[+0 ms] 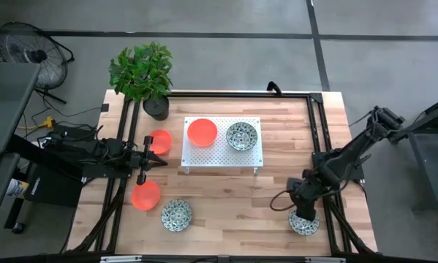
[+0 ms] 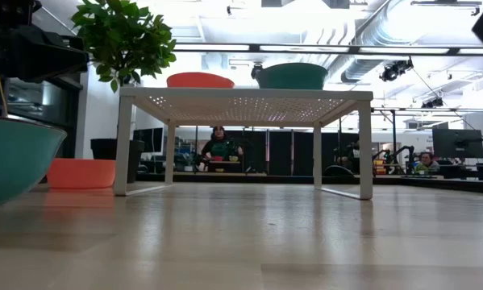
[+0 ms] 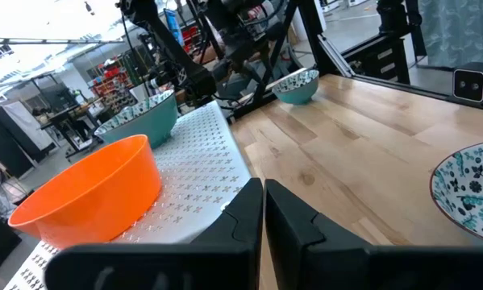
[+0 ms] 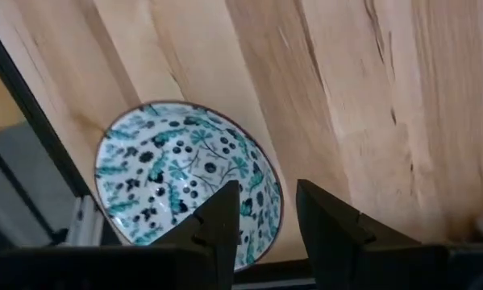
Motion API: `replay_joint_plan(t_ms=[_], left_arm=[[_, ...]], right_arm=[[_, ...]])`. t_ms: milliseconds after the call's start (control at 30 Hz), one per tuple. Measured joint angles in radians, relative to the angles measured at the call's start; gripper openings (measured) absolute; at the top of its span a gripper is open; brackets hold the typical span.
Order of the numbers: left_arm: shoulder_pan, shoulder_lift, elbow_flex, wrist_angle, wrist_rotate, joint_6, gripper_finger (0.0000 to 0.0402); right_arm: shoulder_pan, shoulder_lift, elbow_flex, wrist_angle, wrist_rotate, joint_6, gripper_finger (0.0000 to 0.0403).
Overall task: Pick & Place Mini bowls
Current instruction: Stack the right blue patterned bowl on the blue patterned bowl on the shelf
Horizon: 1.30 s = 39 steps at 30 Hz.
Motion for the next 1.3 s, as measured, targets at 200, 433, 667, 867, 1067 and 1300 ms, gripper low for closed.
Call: replay_joint_plan(t_ms=[200,433,667,867,1067,1300], left_arm=[[0.000,0.000,0.000,0.000,0.000,0.000,0.0009],[0.000,0.000,0.000,0.000,0.000,0.000,0.0009],[0.000,0.000,0.000,0.000,0.000,0.000,0.0009],[0.000,0.000,0.000,0.000,0.000,0.000,0.0009],[0.000,0.000,0.000,0.000,0.000,0.000,0.0009],[0.000,0.000,0.000,0.000,0.000,0.000,0.0009]], right_arm=[[0.063,0.000,-0.007,0.009,0.066,-0.106,0.0112],[0.087,0.017,-0.007,0.007,0.135,-0.118,0.0112],[0.066,0.086,-0.006,0.033,0.053,-0.098,0.0112],[0.066,0.128,-0.006,0.054,0.038,-0.071,0.0112],[0.064,0.170,-0.006,0.076,0.016,-0.053,0.0112],[0.059,0.185,-0.006,0.079,-0.003,-0.015,0.0111]])
